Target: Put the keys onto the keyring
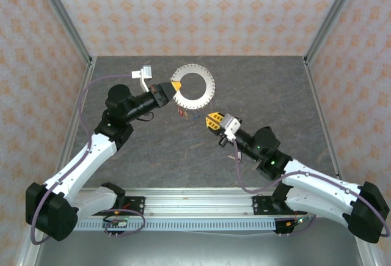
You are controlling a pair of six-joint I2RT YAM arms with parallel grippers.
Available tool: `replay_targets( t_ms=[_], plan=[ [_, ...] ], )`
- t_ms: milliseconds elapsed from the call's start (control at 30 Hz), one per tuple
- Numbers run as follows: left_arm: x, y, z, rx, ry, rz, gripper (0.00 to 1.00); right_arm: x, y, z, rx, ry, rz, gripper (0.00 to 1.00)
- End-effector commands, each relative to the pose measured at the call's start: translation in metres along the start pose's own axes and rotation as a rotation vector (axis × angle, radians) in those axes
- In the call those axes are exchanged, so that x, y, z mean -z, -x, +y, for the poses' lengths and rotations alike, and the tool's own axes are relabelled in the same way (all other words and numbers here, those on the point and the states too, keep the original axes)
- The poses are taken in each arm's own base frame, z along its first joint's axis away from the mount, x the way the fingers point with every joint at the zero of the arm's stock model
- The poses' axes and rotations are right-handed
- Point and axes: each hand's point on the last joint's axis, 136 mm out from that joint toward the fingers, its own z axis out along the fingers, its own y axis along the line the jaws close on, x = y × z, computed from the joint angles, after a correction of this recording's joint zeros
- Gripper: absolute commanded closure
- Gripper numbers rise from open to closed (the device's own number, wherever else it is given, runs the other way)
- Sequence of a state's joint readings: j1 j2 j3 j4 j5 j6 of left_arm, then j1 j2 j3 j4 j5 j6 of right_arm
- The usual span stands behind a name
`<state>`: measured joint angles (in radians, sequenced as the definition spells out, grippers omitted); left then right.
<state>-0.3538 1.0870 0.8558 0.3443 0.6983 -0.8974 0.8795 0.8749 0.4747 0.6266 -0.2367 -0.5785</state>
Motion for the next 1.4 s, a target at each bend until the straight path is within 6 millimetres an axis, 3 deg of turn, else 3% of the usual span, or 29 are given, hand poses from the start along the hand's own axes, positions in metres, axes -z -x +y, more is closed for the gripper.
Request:
replay_targets(
  t_ms=[0,300,467,633,833,1000,1100,1233,1367],
  plan=[
    [0.008,0.02,-0.038,-0.081,-0.082,-0.061,1.0,-0.003,0.023,-0.007,0.076,-0.021,-0.061,0.84],
    [0.009,0.018,-0.04,-0.082,-0.081,-0.053,1.0,-0.026,0.017,-0.006,0.05,-0.011,-0.033,0.8],
    [0.011,0.019,-0.038,-0.081,-0.071,-0.06,1.0,-0.028,-0.002,-0.001,0.073,0.005,0.028,0.78],
    [0.011,0.018,-0.037,-0.08,-0.066,-0.06,1.0,-0.023,-0.009,-0.023,0.061,-0.129,0.057,0.76],
    [0.009,0.018,-0.034,-0.076,-0.056,-0.056,1.0,-0.028,0.002,-0.009,0.015,-0.044,0.011,0.75],
    [0.009,0.018,-0.031,-0.074,-0.046,-0.06,1.0,-0.03,-0.005,-0.003,-0.003,-0.015,0.031,0.72],
    [0.009,0.02,-0.033,-0.076,-0.051,-0.065,1.0,-0.029,-0.011,0.017,0.011,0.105,0.071,0.72],
    [0.009,0.02,-0.032,-0.075,-0.045,-0.069,1.0,-0.029,-0.024,0.013,-0.033,0.068,0.114,0.71],
    [0.009,0.019,-0.032,-0.074,-0.042,-0.065,1.0,-0.027,-0.017,-0.003,-0.075,-0.03,0.061,0.71]
  ],
)
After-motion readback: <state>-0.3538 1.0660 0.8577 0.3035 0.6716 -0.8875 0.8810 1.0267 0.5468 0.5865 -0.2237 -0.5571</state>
